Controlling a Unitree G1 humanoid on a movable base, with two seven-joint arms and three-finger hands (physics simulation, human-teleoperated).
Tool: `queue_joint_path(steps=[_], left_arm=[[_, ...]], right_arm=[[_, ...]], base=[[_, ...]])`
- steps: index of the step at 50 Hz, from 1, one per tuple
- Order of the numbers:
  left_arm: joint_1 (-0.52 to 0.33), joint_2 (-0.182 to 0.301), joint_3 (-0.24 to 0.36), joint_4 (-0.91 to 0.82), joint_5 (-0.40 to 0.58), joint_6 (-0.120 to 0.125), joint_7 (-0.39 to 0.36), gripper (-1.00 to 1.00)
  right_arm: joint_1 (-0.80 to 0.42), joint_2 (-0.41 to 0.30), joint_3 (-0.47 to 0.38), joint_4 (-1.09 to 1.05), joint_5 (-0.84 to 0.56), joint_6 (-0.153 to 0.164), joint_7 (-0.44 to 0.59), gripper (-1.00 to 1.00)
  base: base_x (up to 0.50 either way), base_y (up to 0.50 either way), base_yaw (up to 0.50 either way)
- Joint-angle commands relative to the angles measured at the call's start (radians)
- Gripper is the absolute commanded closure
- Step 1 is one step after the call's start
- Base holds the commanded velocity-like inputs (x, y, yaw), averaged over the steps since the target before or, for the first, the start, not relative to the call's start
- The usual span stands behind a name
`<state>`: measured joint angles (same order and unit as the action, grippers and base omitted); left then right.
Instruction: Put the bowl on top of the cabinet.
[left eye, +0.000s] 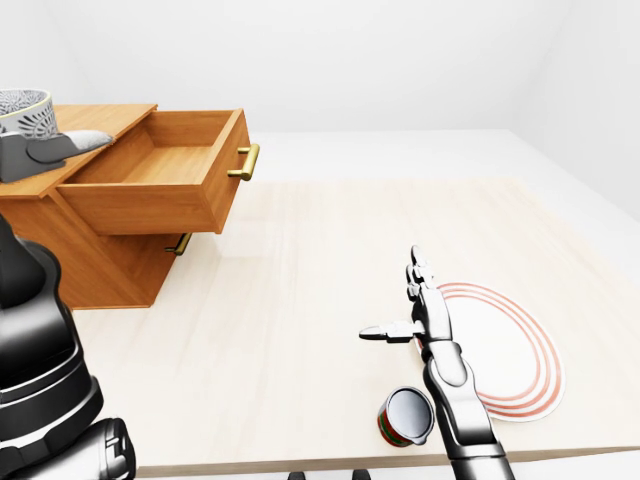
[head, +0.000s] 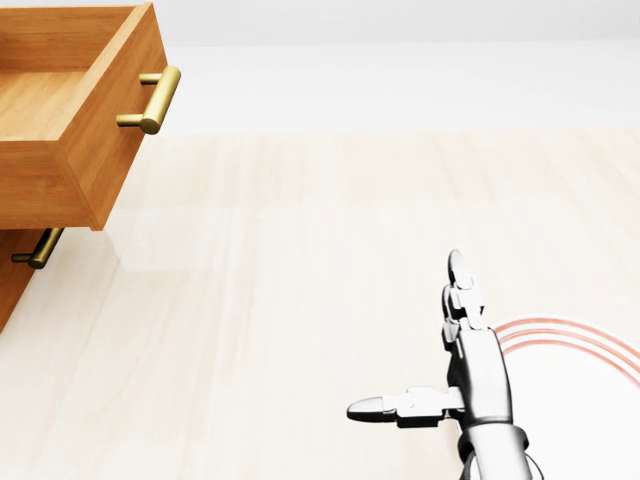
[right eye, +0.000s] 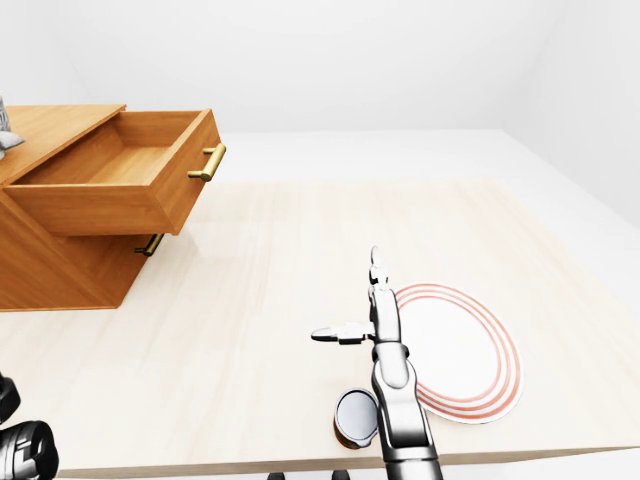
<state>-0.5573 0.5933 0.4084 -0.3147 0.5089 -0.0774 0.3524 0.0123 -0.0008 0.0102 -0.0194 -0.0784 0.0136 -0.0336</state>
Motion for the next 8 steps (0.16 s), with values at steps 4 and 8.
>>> queue_joint_path(steps=[4, 8], left_arm=[[0.093, -0.095, 0.011, -0.238, -0.012, -0.01, -0.069, -1.0], [0.121, -0.124, -0.001, -0.243, 0.007, -0.01, -0.064, -1.0]], right_arm=[[0.004, -0.001, -0.002, -0.013, 0.002, 0.007, 0.001, -1.0], [0.004, 0.0, 0.001, -0.012, -0.001, 0.008, 0.0, -1.0]], base=[[0.0, 0.0, 0.0], [0.0, 0.0, 0.0]])
